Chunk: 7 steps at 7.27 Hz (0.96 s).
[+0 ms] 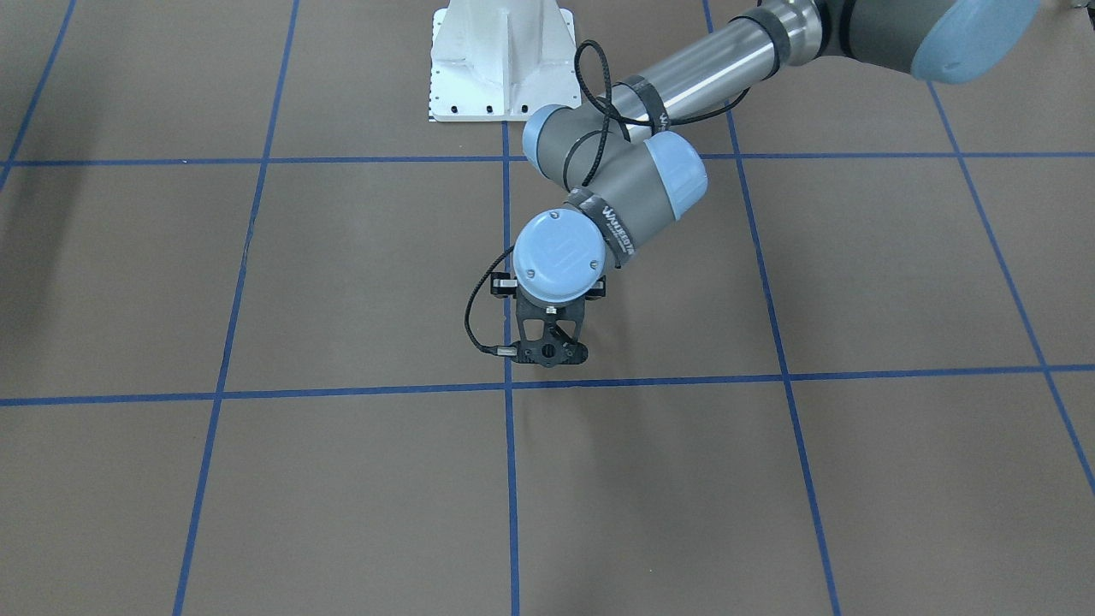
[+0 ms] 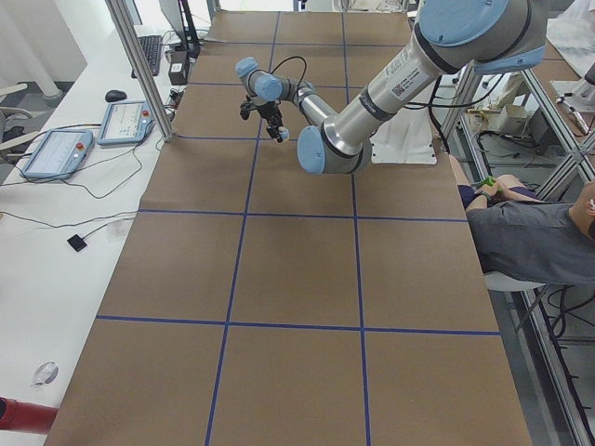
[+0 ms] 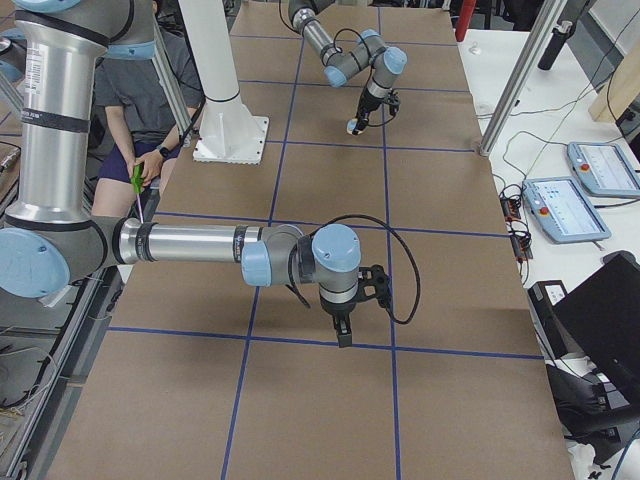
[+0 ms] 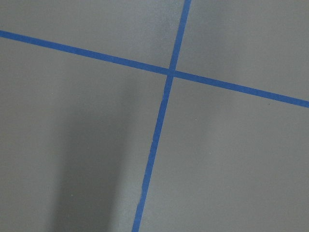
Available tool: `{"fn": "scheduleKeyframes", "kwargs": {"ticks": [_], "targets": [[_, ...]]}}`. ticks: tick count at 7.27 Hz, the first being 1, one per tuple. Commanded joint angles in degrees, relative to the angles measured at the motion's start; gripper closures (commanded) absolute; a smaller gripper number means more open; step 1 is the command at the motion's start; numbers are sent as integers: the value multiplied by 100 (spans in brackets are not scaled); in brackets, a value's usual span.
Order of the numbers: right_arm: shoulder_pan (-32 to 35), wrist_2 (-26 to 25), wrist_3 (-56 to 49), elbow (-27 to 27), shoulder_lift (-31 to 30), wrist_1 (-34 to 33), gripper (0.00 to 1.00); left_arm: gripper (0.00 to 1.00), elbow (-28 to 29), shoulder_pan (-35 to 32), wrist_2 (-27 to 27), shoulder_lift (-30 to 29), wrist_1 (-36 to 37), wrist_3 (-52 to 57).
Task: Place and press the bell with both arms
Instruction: 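Carry the bell with the left gripper toward the table's center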
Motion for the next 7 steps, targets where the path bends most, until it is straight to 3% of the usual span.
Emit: {"fn": "scheduleKeyframes", "kwargs": {"ticks": [1, 2, 4, 5, 6, 7], "targets": [[0, 5, 77, 23, 6, 1, 0, 72, 463, 223, 321, -139, -502, -304], [0, 5, 103, 24, 6, 1, 0, 70, 473, 233, 358, -139, -512, -304], [0, 5, 103, 32, 6, 1, 0, 54, 473, 277, 359, -139, -599, -313], [0, 5, 103, 24, 6, 1, 0, 33, 473, 294, 368, -139, -609, -313], [0, 5, 103, 24, 6, 1, 0, 20, 473, 295, 368, -130, -600, -304], [0, 5, 103, 24, 6, 1, 0, 0, 473, 295, 368, -130, -609, -304]]}}
